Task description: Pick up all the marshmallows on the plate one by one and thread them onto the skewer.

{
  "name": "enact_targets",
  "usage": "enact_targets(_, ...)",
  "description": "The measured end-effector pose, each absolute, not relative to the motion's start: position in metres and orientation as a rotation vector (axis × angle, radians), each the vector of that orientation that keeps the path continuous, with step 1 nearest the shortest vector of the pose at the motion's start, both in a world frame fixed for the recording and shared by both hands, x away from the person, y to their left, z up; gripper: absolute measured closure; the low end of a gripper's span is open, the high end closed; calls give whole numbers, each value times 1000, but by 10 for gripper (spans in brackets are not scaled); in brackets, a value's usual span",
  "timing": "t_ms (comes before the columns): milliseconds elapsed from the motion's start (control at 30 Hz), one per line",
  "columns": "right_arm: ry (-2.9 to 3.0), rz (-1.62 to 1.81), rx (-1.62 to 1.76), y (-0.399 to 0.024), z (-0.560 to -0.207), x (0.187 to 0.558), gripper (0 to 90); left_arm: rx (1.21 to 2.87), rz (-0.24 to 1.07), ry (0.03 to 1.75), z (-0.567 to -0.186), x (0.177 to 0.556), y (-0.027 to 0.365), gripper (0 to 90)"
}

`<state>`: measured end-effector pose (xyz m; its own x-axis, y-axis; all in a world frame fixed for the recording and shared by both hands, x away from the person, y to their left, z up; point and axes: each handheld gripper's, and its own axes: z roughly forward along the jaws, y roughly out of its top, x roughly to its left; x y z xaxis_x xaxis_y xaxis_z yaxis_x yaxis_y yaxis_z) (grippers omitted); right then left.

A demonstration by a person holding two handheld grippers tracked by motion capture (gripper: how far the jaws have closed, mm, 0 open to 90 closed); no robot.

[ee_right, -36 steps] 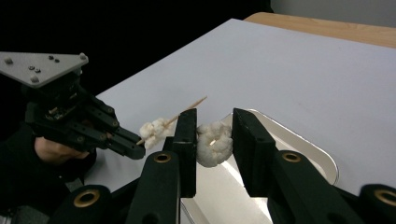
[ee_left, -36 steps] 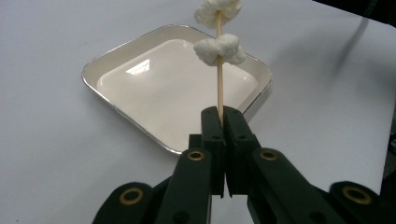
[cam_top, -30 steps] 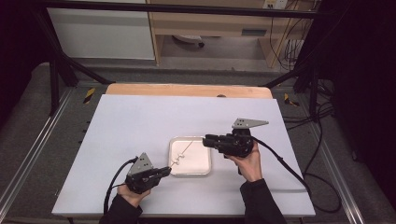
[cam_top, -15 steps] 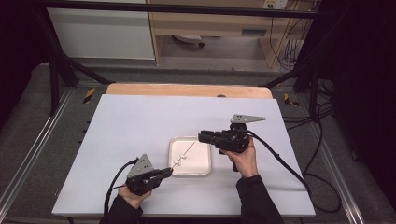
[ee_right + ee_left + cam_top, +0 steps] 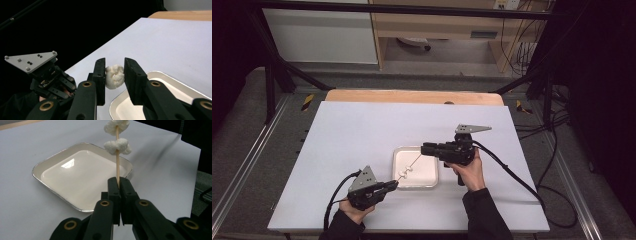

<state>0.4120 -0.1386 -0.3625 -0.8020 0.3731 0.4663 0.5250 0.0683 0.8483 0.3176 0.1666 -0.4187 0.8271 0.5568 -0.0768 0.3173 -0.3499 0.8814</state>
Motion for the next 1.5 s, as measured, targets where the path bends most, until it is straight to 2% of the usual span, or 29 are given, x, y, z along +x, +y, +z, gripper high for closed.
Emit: enact_targets(1500, -2140, -1861, -896, -120, -381, 398, 757, 1905, 269, 659, -422, 316, 165, 885)
